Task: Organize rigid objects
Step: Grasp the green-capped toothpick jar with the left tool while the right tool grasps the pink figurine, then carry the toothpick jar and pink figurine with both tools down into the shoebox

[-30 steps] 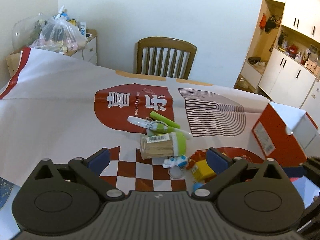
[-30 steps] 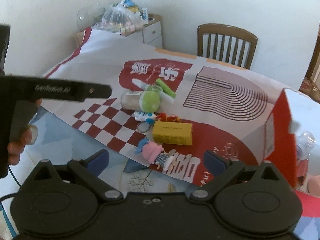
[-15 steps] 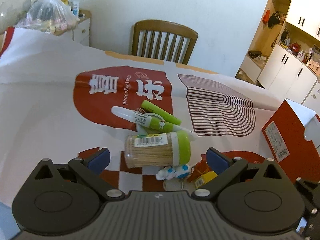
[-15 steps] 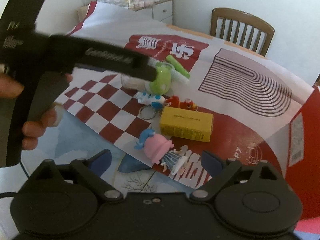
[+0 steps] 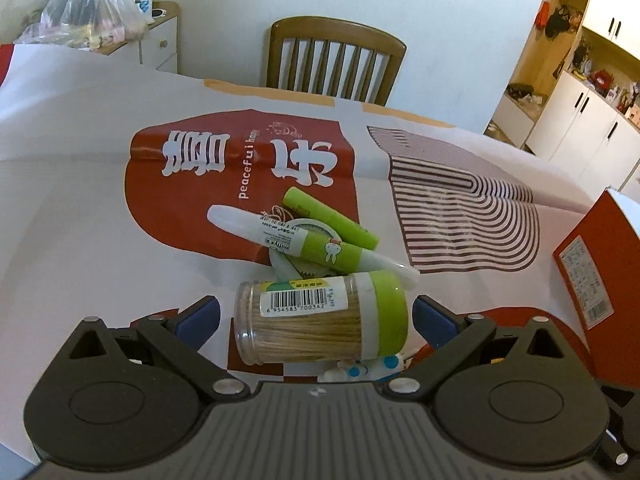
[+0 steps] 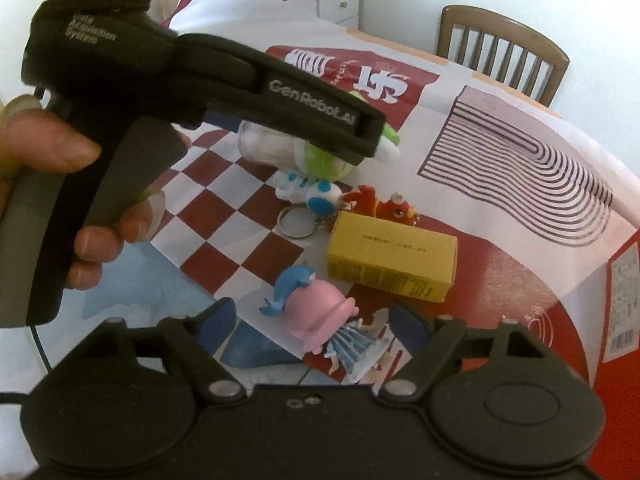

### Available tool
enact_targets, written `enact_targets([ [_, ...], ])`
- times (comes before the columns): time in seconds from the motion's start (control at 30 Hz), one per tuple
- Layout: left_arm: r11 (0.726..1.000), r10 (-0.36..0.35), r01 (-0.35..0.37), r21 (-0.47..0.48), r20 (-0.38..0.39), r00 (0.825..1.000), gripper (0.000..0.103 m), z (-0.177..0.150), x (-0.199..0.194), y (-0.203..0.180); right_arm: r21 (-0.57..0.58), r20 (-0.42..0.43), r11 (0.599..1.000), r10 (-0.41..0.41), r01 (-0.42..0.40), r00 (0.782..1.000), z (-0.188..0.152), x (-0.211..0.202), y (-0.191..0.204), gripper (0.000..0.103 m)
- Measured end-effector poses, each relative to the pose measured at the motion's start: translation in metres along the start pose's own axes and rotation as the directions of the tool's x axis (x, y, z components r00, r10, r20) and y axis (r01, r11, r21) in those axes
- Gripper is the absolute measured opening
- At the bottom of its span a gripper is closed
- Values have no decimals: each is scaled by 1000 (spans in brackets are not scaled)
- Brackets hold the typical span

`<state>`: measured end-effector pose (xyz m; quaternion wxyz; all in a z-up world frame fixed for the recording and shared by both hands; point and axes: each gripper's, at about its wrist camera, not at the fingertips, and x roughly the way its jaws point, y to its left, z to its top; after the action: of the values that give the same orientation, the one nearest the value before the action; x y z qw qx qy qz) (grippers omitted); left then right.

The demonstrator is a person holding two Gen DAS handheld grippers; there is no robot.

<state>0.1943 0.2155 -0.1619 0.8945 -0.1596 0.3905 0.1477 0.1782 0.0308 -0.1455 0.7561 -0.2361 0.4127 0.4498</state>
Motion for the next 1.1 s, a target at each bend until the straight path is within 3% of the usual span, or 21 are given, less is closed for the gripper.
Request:
enact_targets([
  [0.23,999,-6,6,-32,-8,1000,102,-3,6,5,-24,4,1000,-12,12,1000,-1,2,0,62],
  [0.5,998,-43,42,-45,-15,999,83,-3,5,5,-94,1,995,-39,39,999,-1,2,7,61],
  [1.1,999,-19,18,-46,-15,1000,83,-18,-46,12,-1,73,999,-50,50,996,-11,-52,-4,60],
])
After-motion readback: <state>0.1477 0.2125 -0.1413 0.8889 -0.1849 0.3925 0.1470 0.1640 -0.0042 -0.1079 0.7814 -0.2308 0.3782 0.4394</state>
